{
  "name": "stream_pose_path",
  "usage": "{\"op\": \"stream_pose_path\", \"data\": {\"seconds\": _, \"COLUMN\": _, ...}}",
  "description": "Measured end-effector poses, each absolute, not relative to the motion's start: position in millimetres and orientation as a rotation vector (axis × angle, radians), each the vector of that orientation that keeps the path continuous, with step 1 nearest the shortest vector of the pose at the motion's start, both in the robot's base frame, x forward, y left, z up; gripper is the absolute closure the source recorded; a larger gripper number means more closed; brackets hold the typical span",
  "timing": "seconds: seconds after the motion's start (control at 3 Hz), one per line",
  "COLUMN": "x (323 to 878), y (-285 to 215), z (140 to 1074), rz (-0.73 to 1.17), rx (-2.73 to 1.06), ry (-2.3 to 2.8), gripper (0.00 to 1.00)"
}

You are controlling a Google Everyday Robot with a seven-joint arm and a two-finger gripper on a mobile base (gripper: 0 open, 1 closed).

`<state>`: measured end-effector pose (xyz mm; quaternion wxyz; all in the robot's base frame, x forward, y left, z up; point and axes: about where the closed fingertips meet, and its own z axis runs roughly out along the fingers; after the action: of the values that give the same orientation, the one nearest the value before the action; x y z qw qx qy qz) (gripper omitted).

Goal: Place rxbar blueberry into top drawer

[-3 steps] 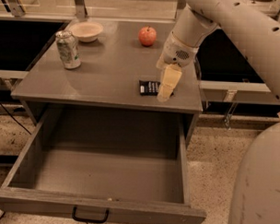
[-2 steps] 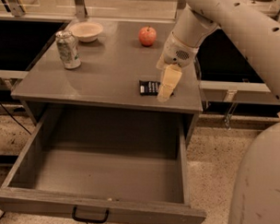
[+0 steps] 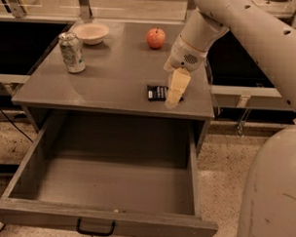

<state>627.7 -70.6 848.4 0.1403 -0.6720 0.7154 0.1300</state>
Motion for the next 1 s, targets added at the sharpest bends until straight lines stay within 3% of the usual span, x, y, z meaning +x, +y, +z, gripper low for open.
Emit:
{"op": "stream_pose_path", "data": {"seconds": 0.67, "x": 629.3, "y": -71.0, "z": 837.8, "rz": 0.406, "rx": -1.948, "ry": 2.081, "gripper": 0.00}}
{"op": "stream_pose_path", "data": {"seconds": 1.0, "x": 629.3, "y": -71.0, "z": 837.8, "rz": 0.406, "rx": -1.948, "ry": 2.081, "gripper": 0.17}}
